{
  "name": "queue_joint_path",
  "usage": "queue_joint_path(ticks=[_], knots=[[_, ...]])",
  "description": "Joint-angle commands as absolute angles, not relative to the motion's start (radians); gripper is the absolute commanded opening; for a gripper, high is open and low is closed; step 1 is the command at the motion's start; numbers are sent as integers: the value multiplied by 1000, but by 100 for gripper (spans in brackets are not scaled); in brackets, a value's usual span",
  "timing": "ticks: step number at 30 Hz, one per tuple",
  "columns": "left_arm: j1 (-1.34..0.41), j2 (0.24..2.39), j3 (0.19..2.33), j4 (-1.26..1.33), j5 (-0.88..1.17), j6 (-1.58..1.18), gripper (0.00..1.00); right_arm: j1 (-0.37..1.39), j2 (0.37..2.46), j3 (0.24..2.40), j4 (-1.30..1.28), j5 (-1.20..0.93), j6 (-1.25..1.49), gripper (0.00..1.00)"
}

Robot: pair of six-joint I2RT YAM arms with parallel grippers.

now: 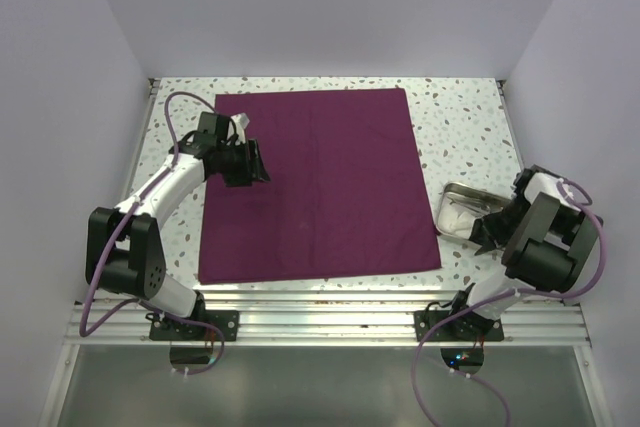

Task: Prepare the surgical pack

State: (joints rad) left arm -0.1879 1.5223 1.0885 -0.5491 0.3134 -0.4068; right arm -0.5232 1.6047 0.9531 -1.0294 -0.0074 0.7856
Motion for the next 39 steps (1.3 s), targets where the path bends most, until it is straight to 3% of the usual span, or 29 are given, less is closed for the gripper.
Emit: queue_joint_path(ticks=[1,13,24,39], knots=[[-176,1522,1134,-568,319,-383,58,-526,1628,928,-960,3,813,40],[-176,1540,1160,-587,316,-383,58,-526,1678,936,-926,2,827,18],[-176,1565,1175,-583,324,-387,58,-526,1680,1072,-1022,-34,824,0],[-176,1591,1196,-586,324,-382,58,-528,1635,1157,-1063,-77,781,0]])
